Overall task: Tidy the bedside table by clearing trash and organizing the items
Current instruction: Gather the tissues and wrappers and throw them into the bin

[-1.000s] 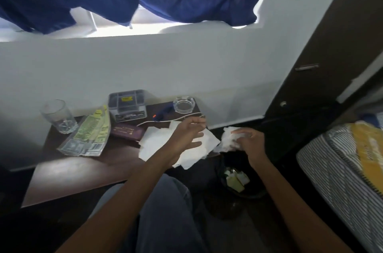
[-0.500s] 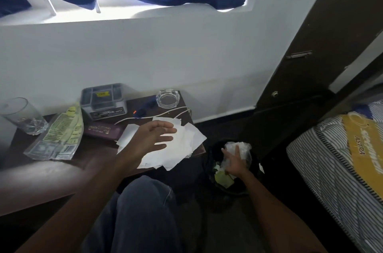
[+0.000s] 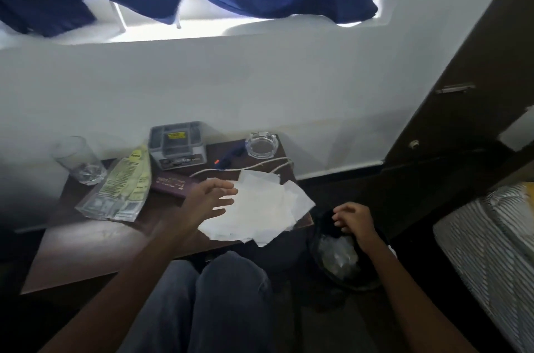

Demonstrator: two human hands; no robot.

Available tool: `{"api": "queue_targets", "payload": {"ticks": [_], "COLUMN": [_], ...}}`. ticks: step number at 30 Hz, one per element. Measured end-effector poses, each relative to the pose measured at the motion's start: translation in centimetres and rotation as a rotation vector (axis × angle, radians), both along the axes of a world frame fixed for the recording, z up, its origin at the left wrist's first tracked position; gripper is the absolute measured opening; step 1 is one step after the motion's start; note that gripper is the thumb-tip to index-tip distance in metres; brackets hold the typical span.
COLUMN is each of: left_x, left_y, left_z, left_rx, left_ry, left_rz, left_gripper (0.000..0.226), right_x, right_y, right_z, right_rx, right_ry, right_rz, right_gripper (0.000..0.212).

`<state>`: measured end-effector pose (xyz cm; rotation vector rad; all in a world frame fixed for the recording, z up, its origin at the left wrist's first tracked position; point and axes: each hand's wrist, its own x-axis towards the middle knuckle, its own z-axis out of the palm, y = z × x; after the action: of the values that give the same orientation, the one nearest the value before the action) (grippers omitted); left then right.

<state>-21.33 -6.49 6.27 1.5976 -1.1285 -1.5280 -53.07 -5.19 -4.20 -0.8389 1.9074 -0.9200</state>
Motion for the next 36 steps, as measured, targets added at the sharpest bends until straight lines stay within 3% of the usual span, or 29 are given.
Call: {"api": "queue_targets", "payload": {"ticks": [7,11,13,16,21,24,29,32,36], "left_x": [6.7,11.4,12.9,14.1,15.2,16.1,17.4,17.9,18.2], "left_y": [0.0,-0.7,-1.0,-0.6,-0.6,-0.3,0.6,1.5,3.3], "left_z": [-2.7,-5.9,-7.2,-7.9,-8.7,-8.8,-6.7,-4.0,-1.0], "left_rx": [-0.107,-0.211,-0.154,-0.004,0.066,0.029,-0.263,-0.431,-0.407], "left_ry": [-0.096,-0.520,-0.756,-1.053,-1.230,-1.197,-0.963,-0.606,0.015], "left_rz": [0.219,0.275,0.212,-0.089,-0.275,-0.192,0.120,0.305,0.426], "left_gripper": [0.025,0.023,0.028,0.043,0.056,0.055,0.044,0.033,0.022], "right_x": [8.4,13.2,14.9,17.3,20.1,21.3,23.1,24.4,26.0], "right_y": [-2.7,-3.1,-3.0,-2.7,-2.1,-1.7,-1.2,-0.9,-0.4], "right_z": [6.7,8.8,9.2,9.4,9.7,9.7,9.8,10.2,11.3], "right_rx": [-0.167,-0.188,-0.178,-0.146,-0.111,-0.096,-0.080,-0.100,-0.137], "right_ry": [-0.134,-0.168,-0.174,-0.171,-0.125,-0.110,-0.104,-0.129,-0.197], "right_rz": [0.247,0.400,0.452,0.506,0.564,0.584,0.603,0.609,0.601], "right_gripper": [0.014,0.011,0.013,0.014,0.015,0.015,0.016,0.015,0.024]}}
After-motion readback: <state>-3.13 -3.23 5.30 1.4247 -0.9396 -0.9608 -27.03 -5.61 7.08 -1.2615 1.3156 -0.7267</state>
